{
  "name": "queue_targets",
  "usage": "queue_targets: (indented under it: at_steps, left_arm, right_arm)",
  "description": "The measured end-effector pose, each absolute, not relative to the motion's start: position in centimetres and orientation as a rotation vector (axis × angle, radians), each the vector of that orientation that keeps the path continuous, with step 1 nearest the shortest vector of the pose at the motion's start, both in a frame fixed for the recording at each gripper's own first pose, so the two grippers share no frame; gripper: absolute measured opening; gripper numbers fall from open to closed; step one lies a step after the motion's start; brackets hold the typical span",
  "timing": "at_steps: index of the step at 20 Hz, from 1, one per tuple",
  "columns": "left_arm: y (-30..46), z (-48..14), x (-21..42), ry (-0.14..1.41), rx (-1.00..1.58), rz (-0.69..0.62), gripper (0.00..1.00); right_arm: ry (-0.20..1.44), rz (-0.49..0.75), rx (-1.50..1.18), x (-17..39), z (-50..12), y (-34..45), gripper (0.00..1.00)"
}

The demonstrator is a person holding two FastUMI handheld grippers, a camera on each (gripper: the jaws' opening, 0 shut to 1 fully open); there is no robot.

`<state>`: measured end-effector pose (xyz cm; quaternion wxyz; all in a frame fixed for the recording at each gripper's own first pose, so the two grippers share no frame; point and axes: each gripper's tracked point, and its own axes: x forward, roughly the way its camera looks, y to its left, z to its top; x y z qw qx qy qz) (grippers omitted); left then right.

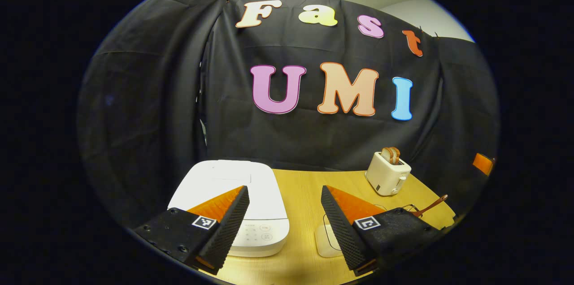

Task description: Close the left gripper, press the button to open the rice cooker; take a wooden spoon from the chopstick holder with the right hand, scoop a spoonful of rice and pour it into the rice cooker, then put the wooden spoon back into the chopstick holder.

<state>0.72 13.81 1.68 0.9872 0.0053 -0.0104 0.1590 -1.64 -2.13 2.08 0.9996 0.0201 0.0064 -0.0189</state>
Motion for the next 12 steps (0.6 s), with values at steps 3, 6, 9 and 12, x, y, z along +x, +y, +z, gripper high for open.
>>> queue_targets:
  at_steps: [3, 6, 9, 12]
  left_arm:
    - [14.0, 1.9, 0.7, -0.022, 0.020, 0.310, 0.95]
    - [13.8, 2.2, 0.6, -0.027, 0.022, 0.288, 0.95]
    - [13.5, 2.0, 0.7, -0.022, 0.017, 0.259, 0.95]
    - [13.2, 1.7, 0.7, -0.013, 0.016, 0.225, 0.96]
  right_arm:
    - [0.011, -0.052, 0.036, -1.9, 2.2, -2.1, 1.00]
    - [0.003, -0.054, 0.036, -2.3, 2.5, -1.5, 1.00]
    - [-0.003, -0.060, 0.021, -2.7, 2.8, -1.0, 1.00]
    - [-0.007, -0.065, 0.015, -3.1, 2.9, -0.1, 1.00]
